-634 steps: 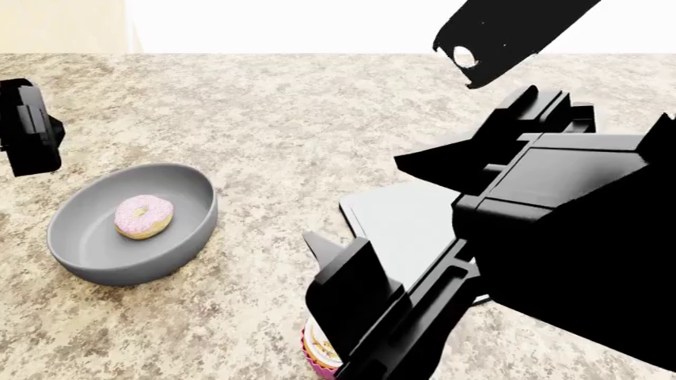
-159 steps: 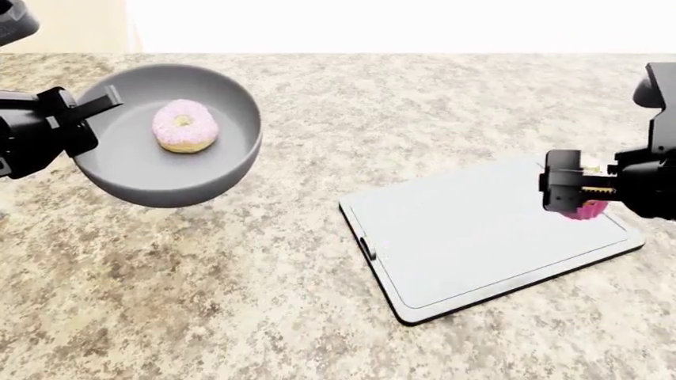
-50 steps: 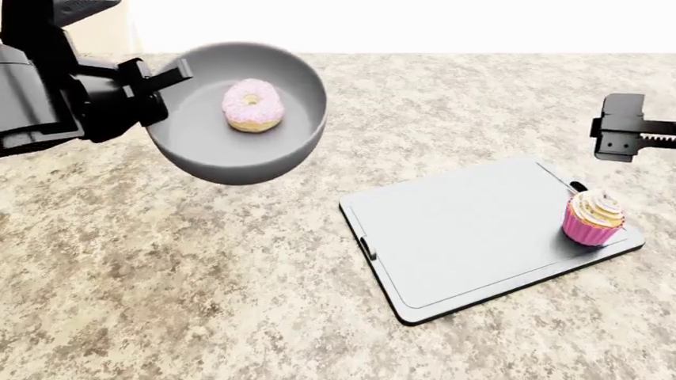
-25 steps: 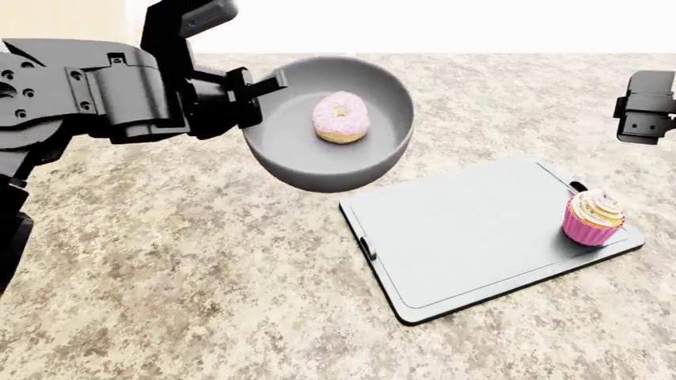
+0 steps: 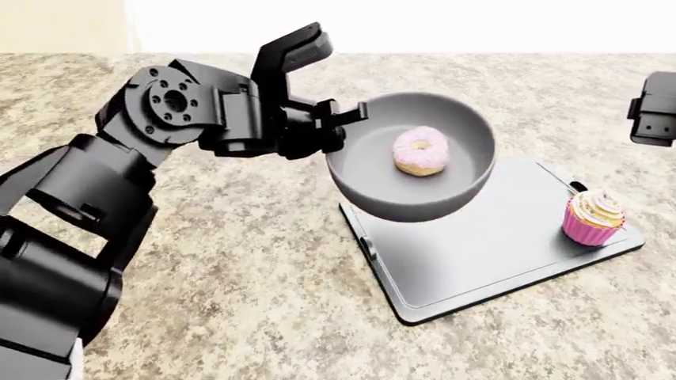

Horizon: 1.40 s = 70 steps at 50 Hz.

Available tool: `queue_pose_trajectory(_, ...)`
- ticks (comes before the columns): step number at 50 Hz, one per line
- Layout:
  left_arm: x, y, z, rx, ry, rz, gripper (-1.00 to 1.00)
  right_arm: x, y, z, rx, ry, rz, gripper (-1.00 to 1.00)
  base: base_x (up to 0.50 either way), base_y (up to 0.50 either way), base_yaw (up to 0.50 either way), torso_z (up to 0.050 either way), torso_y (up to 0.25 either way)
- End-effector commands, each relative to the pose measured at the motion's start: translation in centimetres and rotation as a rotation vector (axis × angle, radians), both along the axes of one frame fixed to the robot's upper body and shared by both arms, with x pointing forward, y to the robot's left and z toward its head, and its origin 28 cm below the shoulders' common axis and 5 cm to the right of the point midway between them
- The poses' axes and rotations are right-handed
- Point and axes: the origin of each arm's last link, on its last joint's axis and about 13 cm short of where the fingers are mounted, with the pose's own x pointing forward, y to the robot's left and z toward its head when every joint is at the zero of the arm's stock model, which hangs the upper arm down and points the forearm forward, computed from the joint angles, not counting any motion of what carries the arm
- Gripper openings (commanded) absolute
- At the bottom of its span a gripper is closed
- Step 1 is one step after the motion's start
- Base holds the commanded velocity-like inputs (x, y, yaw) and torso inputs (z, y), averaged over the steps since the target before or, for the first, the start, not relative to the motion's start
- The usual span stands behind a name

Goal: Pick up the bowl with donut and place it on the tray. Pick up the cupcake and place it on the tray.

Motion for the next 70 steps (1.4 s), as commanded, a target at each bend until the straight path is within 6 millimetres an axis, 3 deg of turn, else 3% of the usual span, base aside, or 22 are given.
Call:
queue_pose_trajectory(1, 0.6, -2.6, -1.1, -0.047, 0.019, -0.107, -1.0, 0.0, -0.3, -0.3, 0.001, 0.0, -0.014, 1.0, 0.0, 0.0, 0.0, 0.0, 0.0)
queue_pose_trajectory(19, -0.2, -4.3, -3.2, -0.049, 0.068, -0.198, -1.0, 0.0, -0.6, -1.0, 0.004, 0.014, -0.029, 1.0, 0.0, 0.0, 0.0, 0.001, 0.001)
queue_pose_trajectory(70, -0.1, -4.4, -5.6, -0.034, 0.077, -0.142, -1.0, 0.1, -0.7, -1.9, -0.003, 0.042, -0.019, 1.0, 0.0, 0.0, 0.0, 0.0, 0.0)
